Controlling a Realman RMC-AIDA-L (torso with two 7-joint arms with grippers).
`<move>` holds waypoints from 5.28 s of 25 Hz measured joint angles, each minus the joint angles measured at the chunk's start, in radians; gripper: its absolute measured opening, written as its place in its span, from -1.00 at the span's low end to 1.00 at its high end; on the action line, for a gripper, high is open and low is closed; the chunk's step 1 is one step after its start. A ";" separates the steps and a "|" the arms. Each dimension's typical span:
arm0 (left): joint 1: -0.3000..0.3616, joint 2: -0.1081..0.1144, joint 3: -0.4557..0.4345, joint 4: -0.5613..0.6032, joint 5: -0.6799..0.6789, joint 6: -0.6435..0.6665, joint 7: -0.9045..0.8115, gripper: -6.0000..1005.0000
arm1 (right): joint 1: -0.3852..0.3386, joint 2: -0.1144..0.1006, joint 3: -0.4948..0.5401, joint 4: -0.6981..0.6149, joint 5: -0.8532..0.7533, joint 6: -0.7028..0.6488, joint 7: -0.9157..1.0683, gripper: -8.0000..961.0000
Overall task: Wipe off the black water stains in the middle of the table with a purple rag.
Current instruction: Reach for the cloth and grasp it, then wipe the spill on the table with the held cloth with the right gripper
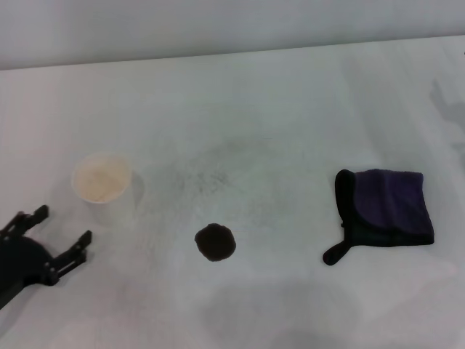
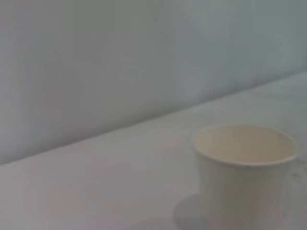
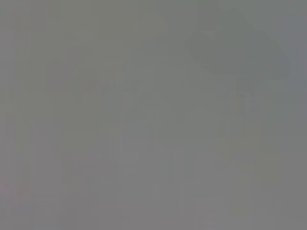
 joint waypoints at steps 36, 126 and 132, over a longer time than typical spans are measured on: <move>-0.022 0.006 -0.072 -0.045 -0.456 -0.019 0.133 0.76 | 0.091 -0.366 -0.270 0.596 -1.227 0.140 1.993 0.78; -0.097 0.004 -0.178 -0.092 -0.460 -0.085 0.220 0.76 | 0.327 0.013 -0.572 0.782 -2.479 0.435 2.578 -0.73; -0.102 0.005 -0.178 -0.092 -0.460 -0.085 0.220 0.76 | 0.344 0.015 -0.631 0.811 -2.400 0.414 2.562 -0.77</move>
